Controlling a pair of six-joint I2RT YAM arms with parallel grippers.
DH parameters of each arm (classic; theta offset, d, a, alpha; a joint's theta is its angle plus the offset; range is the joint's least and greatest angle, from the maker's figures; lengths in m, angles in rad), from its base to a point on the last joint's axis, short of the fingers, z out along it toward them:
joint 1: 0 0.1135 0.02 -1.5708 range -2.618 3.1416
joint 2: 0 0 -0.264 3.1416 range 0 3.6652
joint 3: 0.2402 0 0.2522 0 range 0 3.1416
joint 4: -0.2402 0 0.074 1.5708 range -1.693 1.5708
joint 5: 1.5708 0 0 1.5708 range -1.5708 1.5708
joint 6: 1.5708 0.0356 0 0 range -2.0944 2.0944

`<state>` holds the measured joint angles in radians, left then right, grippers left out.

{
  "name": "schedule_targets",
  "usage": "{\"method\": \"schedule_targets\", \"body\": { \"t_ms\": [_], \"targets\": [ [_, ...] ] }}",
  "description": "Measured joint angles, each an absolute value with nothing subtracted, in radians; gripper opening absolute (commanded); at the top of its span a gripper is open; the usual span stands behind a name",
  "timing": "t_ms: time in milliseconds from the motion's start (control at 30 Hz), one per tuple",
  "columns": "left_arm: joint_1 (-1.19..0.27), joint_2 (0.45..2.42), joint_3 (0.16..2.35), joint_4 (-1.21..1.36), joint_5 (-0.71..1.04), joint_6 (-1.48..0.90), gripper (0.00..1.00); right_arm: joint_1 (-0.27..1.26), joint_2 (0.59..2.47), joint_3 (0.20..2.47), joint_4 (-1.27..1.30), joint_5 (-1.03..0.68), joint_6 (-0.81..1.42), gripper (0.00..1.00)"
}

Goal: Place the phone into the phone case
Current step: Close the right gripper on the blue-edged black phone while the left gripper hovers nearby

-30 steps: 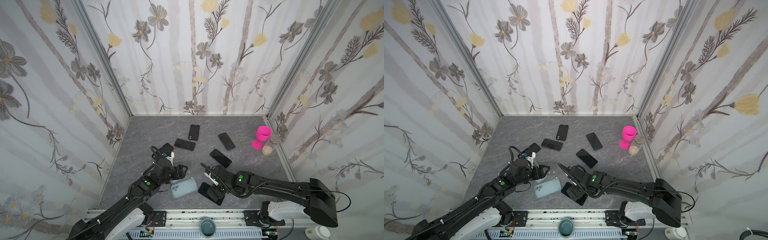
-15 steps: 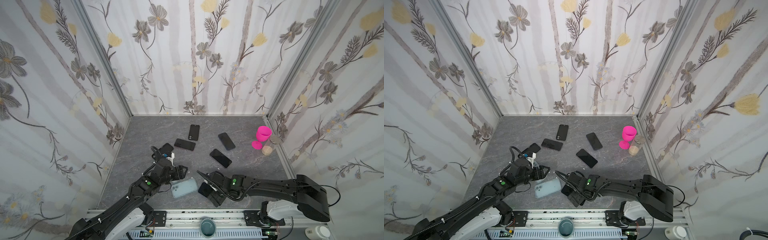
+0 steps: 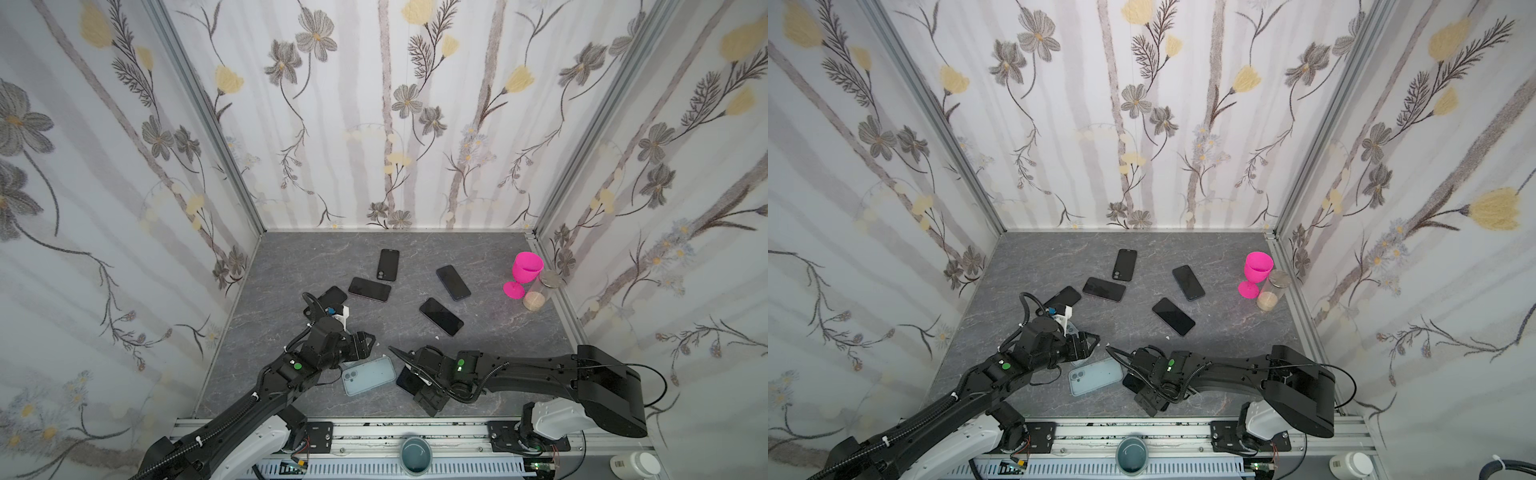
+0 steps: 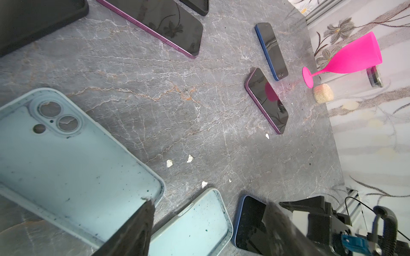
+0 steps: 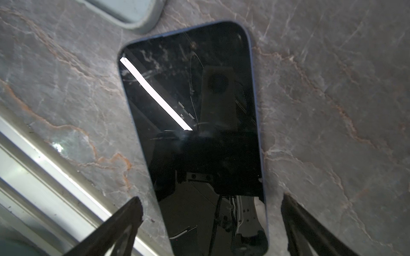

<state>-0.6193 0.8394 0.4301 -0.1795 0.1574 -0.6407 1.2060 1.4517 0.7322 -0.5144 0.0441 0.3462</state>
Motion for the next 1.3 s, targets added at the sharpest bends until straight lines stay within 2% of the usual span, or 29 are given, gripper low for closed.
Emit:
{"method": "schedule_targets", "body": {
  "t_ms": [200,533,767,1067,1300],
  "targets": [
    [-0.62,0.841,0.471,-0.205,0.131,-0.601,0.78,1.206,1.477,0.736,-0.514,0.044,0.346,0.88],
    [-0.62,0.851,0.475,-0.214,0.116,-0.583,0.78,1.193,1.506,0.75,-0.511,0.055,0.339,0.71],
    [-0.62,0.867,0.487,-0.214,0.112,-0.575,0.78,1.13,1.502,0.768,-0.524,0.037,0.342,0.6],
    [-0.619,0.932,0.529,-0.212,0.109,-0.539,0.78,1.073,1.458,0.766,-0.545,0.038,0.362,0.54],
    [-0.619,0.964,0.566,-0.212,0.117,-0.504,0.78,1.068,1.441,0.768,-0.553,0.066,0.366,0.53]
  ]
}}
